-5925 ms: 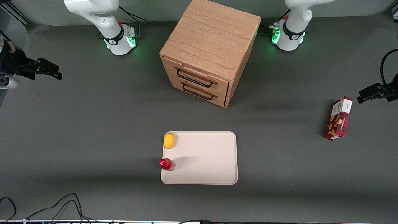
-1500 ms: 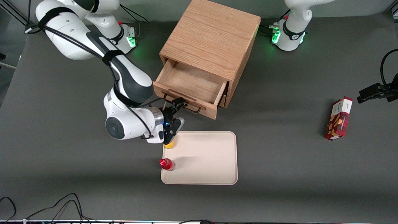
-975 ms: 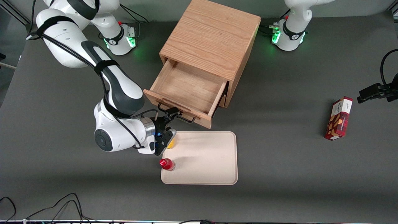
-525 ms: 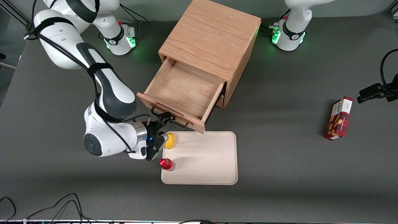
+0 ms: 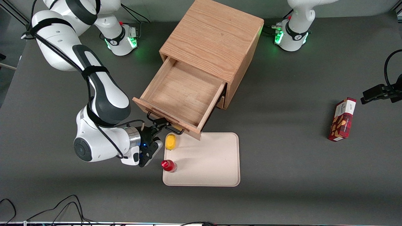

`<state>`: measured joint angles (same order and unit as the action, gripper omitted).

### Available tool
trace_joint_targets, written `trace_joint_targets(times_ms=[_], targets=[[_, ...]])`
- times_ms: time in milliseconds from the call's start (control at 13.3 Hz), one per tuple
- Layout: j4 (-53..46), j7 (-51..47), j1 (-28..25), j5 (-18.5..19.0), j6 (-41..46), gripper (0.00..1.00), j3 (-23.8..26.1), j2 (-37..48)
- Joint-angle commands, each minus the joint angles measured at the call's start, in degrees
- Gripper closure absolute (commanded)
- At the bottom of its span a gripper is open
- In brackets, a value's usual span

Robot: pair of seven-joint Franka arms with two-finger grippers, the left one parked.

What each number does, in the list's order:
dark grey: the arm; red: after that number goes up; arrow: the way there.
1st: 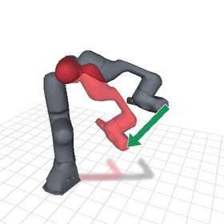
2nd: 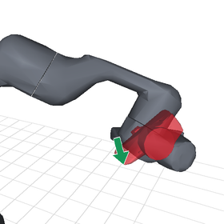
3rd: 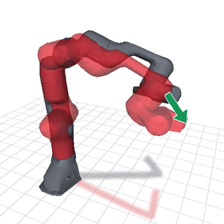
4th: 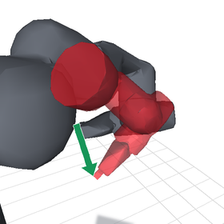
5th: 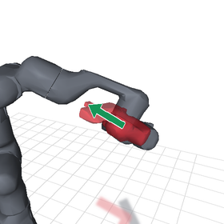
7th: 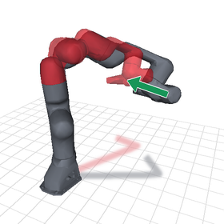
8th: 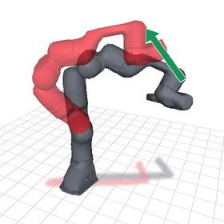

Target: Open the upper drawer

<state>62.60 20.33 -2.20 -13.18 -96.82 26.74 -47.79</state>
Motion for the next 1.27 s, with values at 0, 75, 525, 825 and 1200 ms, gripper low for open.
trace_joint_targets(times_ms=[0,75,525,825,1200], targets=[[-3.89,-0.91,-0.26,-1.23,2.86,0.00,2.26,0.24],[-3.89,-0.91,-0.26,-0.88,2.86,0.00,2.43,1.11],[-3.63,-0.73,1.22,-1.40,4.62,0.00,2.70,3.85],[-3.10,-0.64,1.49,-1.14,4.45,0.00,2.09,2.45],[-1.17,-0.82,0.70,8.93,4.18,0.00,0.68,1.91]])
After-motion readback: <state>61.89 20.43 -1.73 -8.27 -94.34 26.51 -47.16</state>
